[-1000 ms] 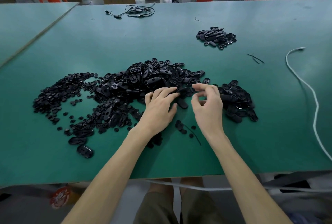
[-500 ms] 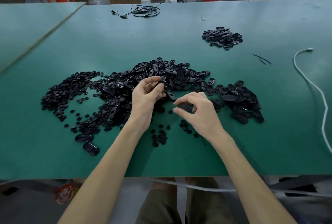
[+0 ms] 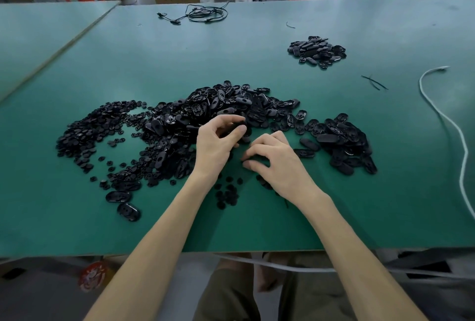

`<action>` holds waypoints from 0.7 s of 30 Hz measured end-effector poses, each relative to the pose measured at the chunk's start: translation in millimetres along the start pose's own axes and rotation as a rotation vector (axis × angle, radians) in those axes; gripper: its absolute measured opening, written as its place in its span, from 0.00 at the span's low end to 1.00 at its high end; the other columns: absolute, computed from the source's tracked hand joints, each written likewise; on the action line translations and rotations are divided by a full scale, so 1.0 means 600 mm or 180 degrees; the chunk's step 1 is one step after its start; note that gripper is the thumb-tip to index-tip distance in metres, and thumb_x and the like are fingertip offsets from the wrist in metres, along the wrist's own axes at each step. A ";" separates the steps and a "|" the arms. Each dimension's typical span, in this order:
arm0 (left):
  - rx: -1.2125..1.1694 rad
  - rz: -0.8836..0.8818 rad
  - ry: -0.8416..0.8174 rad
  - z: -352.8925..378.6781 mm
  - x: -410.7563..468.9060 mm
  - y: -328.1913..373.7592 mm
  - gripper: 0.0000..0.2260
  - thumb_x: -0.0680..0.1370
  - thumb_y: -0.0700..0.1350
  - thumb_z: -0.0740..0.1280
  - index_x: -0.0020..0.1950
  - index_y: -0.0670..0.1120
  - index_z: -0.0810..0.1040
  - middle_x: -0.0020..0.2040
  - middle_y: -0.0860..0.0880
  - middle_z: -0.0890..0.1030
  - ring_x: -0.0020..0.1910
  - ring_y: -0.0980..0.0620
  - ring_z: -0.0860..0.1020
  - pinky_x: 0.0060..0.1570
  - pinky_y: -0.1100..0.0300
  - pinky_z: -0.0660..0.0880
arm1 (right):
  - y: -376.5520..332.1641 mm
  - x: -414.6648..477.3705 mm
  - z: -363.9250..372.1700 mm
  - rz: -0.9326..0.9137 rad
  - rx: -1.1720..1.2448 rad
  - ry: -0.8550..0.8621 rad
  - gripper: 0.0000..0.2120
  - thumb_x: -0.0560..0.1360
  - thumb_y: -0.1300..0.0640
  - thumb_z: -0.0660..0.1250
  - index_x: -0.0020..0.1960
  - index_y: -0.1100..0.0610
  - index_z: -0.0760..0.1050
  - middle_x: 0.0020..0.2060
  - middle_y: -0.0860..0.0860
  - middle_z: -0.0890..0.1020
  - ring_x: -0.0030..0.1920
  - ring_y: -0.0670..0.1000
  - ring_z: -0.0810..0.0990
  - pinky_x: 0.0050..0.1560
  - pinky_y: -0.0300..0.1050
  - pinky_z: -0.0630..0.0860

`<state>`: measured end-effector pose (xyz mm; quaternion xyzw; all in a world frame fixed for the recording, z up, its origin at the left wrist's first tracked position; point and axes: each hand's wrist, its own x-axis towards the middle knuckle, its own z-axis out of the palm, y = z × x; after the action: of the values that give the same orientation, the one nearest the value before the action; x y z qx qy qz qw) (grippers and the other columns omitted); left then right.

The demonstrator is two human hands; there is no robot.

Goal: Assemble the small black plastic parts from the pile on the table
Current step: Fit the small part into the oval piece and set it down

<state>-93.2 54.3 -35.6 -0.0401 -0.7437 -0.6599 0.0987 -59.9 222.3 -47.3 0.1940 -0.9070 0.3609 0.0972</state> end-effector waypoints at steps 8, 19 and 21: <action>0.0268 -0.0095 0.0012 0.005 0.002 -0.001 0.07 0.78 0.41 0.76 0.55 0.44 0.84 0.40 0.48 0.85 0.31 0.56 0.79 0.33 0.65 0.74 | -0.002 0.000 -0.003 0.0017 0.0050 0.0014 0.03 0.79 0.56 0.74 0.50 0.56 0.84 0.48 0.45 0.80 0.55 0.47 0.68 0.59 0.38 0.67; -0.0427 -0.0340 -0.0157 0.002 0.008 0.002 0.18 0.83 0.26 0.55 0.68 0.36 0.77 0.55 0.43 0.80 0.50 0.53 0.84 0.55 0.60 0.81 | -0.004 0.004 -0.020 0.0795 0.1396 0.0939 0.05 0.82 0.61 0.69 0.52 0.54 0.82 0.38 0.47 0.86 0.43 0.44 0.84 0.47 0.37 0.79; -0.0637 -0.0400 -0.0181 0.000 0.009 0.004 0.19 0.83 0.25 0.55 0.68 0.37 0.77 0.59 0.42 0.79 0.55 0.51 0.84 0.58 0.60 0.80 | -0.005 0.003 -0.022 0.0816 0.1384 0.0966 0.07 0.82 0.62 0.68 0.54 0.53 0.83 0.40 0.46 0.86 0.44 0.42 0.84 0.48 0.38 0.80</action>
<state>-98.0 54.0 -32.4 -0.0218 -0.6777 -0.7343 0.0315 -59.7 228.7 -35.2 0.0380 -0.8006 0.5811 0.1416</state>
